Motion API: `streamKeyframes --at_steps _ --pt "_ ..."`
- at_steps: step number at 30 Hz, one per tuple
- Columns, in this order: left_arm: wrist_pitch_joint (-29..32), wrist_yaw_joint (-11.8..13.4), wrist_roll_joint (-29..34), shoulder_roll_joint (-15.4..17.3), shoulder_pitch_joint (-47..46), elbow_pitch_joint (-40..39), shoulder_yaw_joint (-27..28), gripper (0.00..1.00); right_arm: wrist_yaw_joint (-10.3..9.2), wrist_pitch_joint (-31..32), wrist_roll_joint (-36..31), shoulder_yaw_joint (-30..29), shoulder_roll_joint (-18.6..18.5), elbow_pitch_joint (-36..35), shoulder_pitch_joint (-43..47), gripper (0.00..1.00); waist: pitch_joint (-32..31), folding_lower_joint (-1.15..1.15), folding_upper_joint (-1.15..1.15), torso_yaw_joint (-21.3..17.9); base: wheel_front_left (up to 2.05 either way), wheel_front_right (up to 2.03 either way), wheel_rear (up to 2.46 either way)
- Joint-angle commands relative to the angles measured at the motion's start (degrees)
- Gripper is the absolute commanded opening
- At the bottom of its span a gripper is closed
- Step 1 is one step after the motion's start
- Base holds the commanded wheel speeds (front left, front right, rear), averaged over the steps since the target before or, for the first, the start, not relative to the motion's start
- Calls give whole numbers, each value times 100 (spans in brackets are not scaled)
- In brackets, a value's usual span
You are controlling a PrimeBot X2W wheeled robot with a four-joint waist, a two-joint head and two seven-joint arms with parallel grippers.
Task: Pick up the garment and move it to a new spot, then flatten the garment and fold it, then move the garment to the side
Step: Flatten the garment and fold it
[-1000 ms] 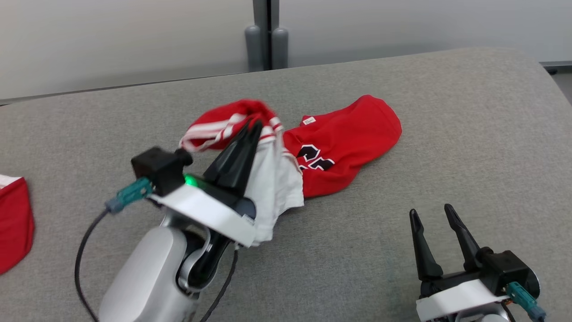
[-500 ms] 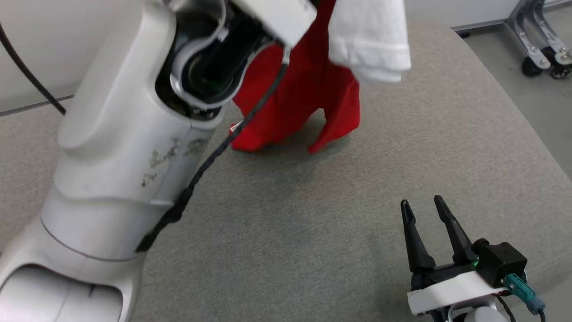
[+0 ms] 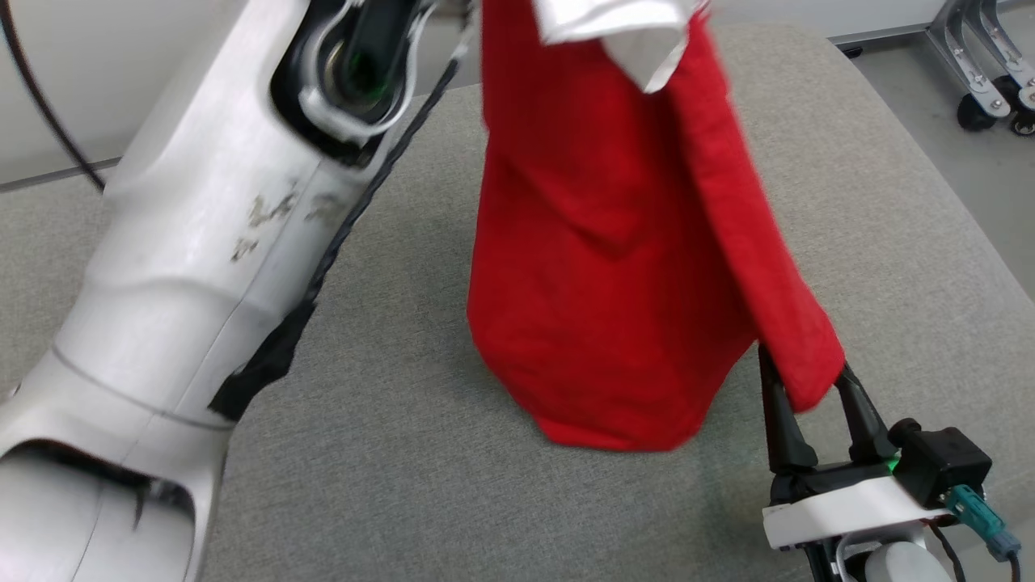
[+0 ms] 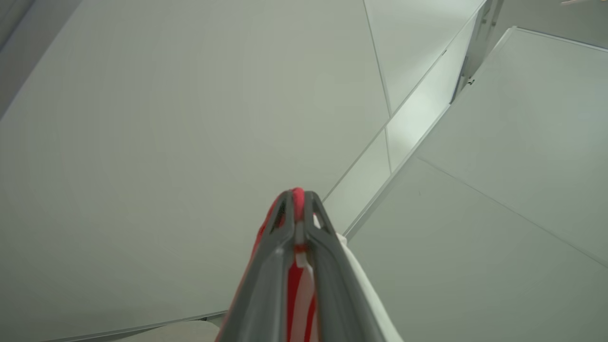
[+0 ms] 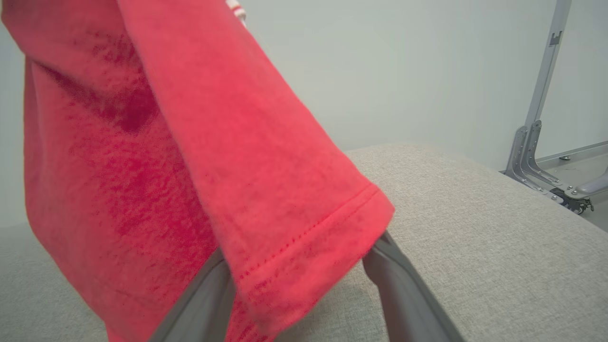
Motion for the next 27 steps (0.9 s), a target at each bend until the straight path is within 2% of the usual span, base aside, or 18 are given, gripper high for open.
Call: streamKeyframes --at_steps 1,6,7,11,17,20,22,23,24,25,26,27 --pt "43 -28 -84 333 555 136 -8 0 -2 -5 -48 -82 -10 -37 -14 100 59 0 0 105 0 0 0" --pt "-79 -102 -348 963 2039 375 151 0 -2 -5 -235 -324 -9 -25 141 100 110 0 0 306 0 0 0" --pt "-79 -102 -348 963 2039 375 151 0 -2 -5 -235 -324 -9 -25 141 100 110 0 0 306 0 0 0" --pt "-431 -229 -436 1326 2928 658 331 0 -2 -5 -323 -353 -12 -52 150 100 180 0 0 359 0 0 0" --pt "-807 -545 -456 1670 3874 689 654 0 -2 -5 -399 -474 -9 -119 148 100 259 0 0 488 0 0 0" --pt "-898 -874 -285 1686 4091 510 891 0 -2 -5 -461 -473 -12 -79 209 100 263 0 0 650 0 0 0" --pt "-920 -1068 45 1648 4174 246 864 40 -2 -5 -496 -485 -13 -72 221 100 262 0 0 789 0 0 0" --pt "-924 -1123 250 1623 4191 84 883 70 -2 -5 -518 -480 -13 -72 225 100 261 0 0 866 0 0 0" --pt "-923 -1147 432 1575 4213 -33 950 88 -2 -5 -528 -465 -10 -68 226 100 258 0 0 939 0 0 0" --pt "-923 -1165 665 1534 4226 -91 993 90 -2 -5 -530 -441 -9 -58 221 100 251 0 0 1004 0 0 0" --pt "-925 -1163 991 1502 4171 -128 968 75 -2 -5 -555 -421 -11 -49 201 100 249 0 0 1066 0 0 0" --pt "-926 -1169 1277 1432 4062 -193 936 48 -2 -5 -575 -400 -11 -46 172 100 244 0 0 1119 0 0 0"
